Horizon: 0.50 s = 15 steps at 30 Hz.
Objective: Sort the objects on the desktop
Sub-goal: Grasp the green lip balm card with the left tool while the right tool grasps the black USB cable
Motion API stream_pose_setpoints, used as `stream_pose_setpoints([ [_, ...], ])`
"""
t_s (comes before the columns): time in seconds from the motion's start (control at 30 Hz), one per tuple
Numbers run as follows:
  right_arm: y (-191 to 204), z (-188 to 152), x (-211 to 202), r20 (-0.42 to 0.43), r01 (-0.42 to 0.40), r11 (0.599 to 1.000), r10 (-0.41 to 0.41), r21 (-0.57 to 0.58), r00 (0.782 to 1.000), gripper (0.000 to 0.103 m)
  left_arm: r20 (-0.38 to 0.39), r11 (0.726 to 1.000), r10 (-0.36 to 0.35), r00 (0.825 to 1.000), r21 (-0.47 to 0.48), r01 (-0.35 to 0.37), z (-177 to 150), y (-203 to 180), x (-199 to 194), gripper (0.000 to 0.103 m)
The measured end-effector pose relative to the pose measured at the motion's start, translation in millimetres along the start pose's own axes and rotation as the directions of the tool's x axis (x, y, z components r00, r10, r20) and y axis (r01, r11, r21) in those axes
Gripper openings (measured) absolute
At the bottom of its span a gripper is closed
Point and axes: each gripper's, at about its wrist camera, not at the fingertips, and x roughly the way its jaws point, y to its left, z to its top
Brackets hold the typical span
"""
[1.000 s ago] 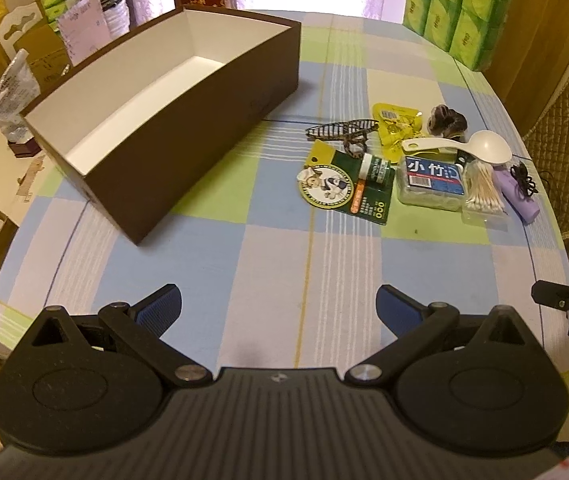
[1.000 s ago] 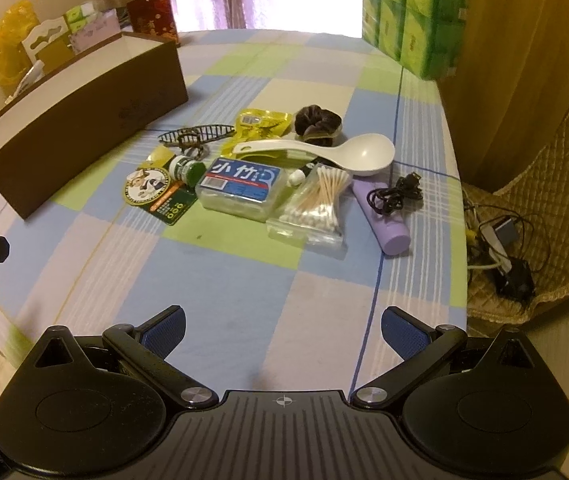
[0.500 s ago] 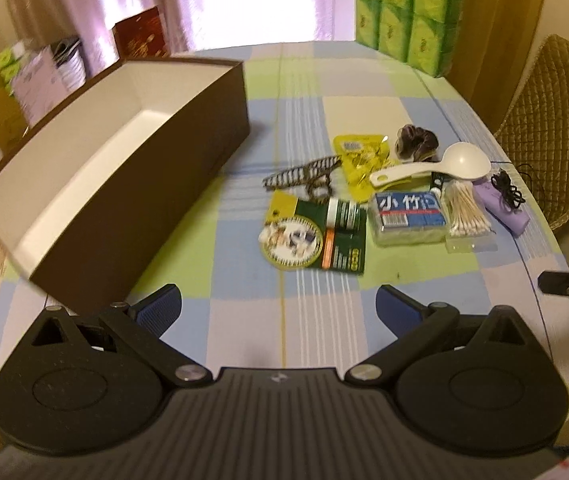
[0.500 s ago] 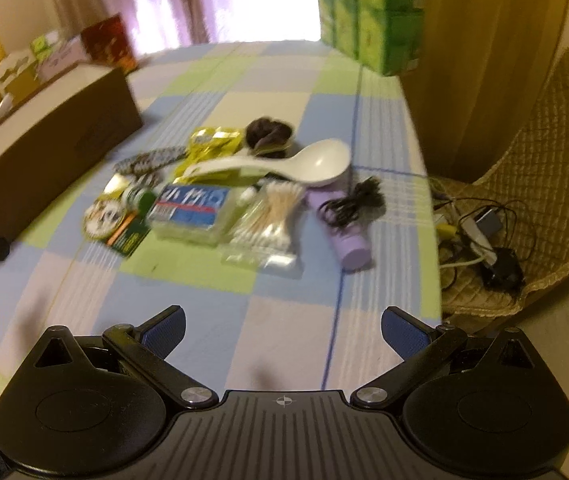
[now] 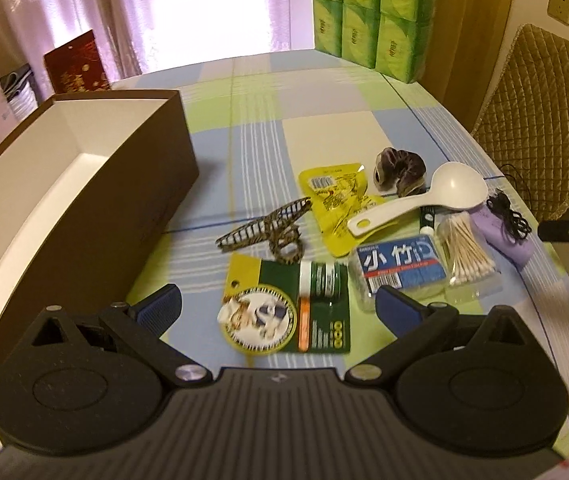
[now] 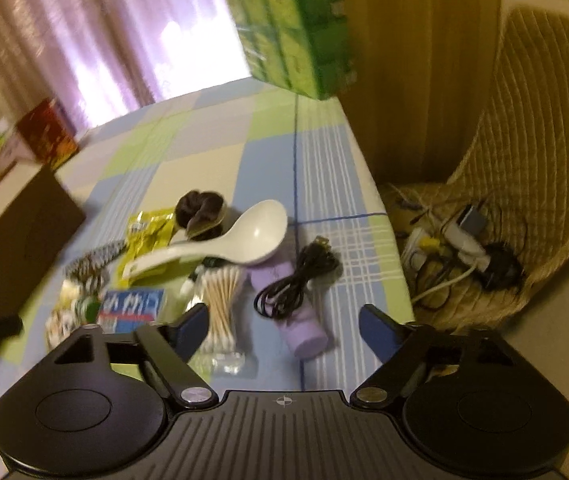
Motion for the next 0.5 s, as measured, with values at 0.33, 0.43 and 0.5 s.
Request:
stream_pose_setpoints([
  [0.33,-47,32,48,-0.088,-0.059,0.932,0.096,0.357,0.991,0.036,-0.036,1.0,-0.027,0.999,0.006,0.027,13,11,38,0.1],
  [0.43,-58,33,59,-0.102,-0.065,0.892,0.124,0.447,0.987,0.029,-0.048,0.999,-0.034,0.998,0.002,0.034,14,15,46,0.1],
  [0.5,-62,32,65,-0.108,-0.069,0.869,0.139,0.489,0.984,0.025,-0.055,0.999,-0.035,0.998,0.001,0.035,14,18,50,0.099],
])
